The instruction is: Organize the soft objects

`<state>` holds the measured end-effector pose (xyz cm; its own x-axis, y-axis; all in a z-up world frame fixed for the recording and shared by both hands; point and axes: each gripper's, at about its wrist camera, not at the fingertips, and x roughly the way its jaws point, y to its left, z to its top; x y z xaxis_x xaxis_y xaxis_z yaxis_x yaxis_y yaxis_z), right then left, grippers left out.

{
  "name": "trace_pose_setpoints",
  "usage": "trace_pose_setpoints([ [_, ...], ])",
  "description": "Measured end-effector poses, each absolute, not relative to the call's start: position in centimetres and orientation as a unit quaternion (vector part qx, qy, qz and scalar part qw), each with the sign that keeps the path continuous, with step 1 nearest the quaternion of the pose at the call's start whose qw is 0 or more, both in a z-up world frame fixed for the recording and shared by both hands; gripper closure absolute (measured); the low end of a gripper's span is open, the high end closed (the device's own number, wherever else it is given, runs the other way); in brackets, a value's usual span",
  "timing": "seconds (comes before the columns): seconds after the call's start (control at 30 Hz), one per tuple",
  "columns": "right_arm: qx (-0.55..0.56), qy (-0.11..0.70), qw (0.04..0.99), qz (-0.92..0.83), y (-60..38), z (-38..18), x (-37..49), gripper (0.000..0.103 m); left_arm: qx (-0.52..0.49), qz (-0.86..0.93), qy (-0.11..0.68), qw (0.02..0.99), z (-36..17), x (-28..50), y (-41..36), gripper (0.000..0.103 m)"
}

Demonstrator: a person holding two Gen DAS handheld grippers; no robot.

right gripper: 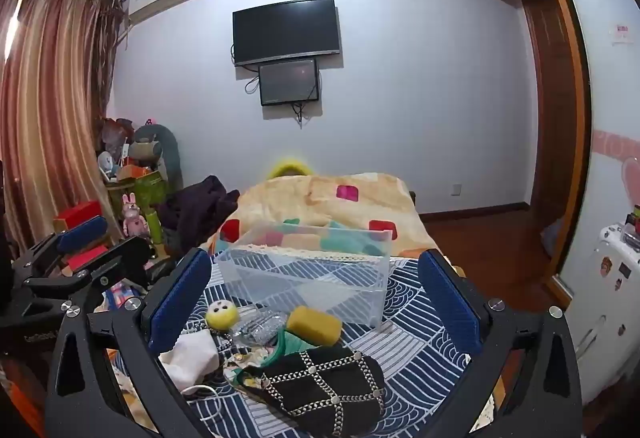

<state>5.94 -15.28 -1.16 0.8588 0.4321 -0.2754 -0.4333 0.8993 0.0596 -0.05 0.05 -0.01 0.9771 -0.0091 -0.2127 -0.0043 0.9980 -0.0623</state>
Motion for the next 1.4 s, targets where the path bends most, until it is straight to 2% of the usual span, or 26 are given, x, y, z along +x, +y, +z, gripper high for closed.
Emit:
trace_pose_setpoints([
  [1.4,0.001,0.13,0.965,0.228,-15.2,-0.9,5.4,0.0,-0.04,-0.002,0.107,0.993,0.0,-0.1,0.3,0.0],
])
